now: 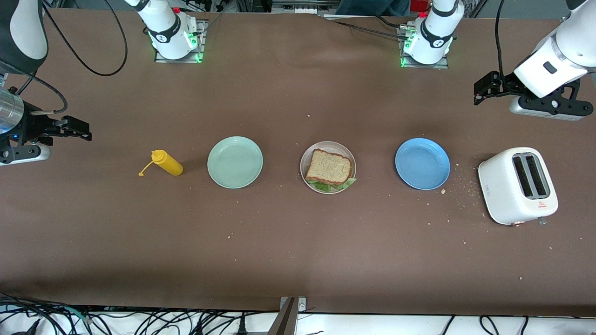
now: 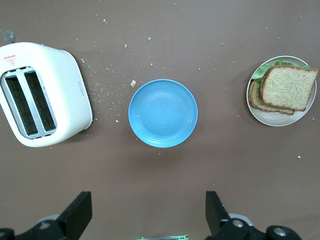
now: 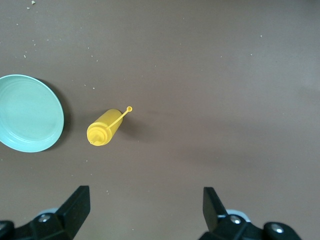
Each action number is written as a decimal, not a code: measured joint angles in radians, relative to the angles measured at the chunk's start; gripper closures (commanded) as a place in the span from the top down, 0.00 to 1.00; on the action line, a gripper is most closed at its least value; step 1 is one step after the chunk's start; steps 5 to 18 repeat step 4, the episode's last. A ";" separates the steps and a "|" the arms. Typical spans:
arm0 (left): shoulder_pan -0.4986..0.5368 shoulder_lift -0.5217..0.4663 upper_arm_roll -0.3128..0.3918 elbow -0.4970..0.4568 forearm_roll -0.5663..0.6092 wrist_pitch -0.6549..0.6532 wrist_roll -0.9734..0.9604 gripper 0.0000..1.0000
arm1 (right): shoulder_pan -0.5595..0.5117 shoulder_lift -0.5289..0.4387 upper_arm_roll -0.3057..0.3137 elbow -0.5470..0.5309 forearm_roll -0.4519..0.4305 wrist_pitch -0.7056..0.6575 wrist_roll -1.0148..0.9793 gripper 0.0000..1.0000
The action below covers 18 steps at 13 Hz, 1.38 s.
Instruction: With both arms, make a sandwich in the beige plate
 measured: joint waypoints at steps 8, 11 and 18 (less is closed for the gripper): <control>0.000 0.000 -0.001 0.000 0.000 0.000 0.001 1.00 | 0.000 -0.002 0.000 0.012 0.000 0.001 0.000 1.00; 0.000 0.000 -0.001 0.000 0.000 0.000 0.001 1.00 | 0.000 -0.002 0.000 0.012 0.000 0.001 0.000 1.00; 0.000 0.000 -0.001 0.000 0.000 0.000 0.001 1.00 | 0.000 -0.002 0.000 0.012 0.000 0.001 0.000 1.00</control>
